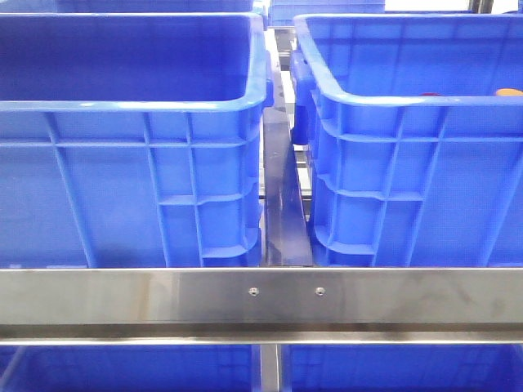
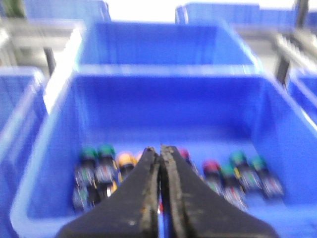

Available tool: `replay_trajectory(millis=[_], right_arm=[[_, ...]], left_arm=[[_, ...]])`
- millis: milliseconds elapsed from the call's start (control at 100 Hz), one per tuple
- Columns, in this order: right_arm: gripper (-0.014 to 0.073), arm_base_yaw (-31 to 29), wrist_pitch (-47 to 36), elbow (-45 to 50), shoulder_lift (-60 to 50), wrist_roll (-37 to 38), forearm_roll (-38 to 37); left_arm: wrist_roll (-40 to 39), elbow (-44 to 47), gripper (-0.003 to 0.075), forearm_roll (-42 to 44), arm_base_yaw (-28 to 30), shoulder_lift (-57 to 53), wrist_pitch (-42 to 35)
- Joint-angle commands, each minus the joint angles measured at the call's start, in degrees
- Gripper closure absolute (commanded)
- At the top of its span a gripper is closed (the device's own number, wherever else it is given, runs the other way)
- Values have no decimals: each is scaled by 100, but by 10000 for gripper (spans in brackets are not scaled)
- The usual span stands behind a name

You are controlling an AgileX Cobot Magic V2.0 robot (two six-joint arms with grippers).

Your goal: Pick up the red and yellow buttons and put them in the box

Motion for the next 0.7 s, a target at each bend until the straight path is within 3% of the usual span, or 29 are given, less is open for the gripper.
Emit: replay_trajectory(millis=[0,190,540,690], right_arm=[[709,-24,176,-157,8,-12,552],[709,-24,171,-157,8,-12,552],[709,-24,171,-157,8,-12,552],[709,-24,172,-157,13,-12,552]], left_arm=[[-18,275,739,183,20,-107,-1120],[-498,1254,739,1129,-5,-617,-1662],[-498,2872,739,1296,-5,-1945,-2199],[-792,3309,739,1621,-5,-1965,-2570]])
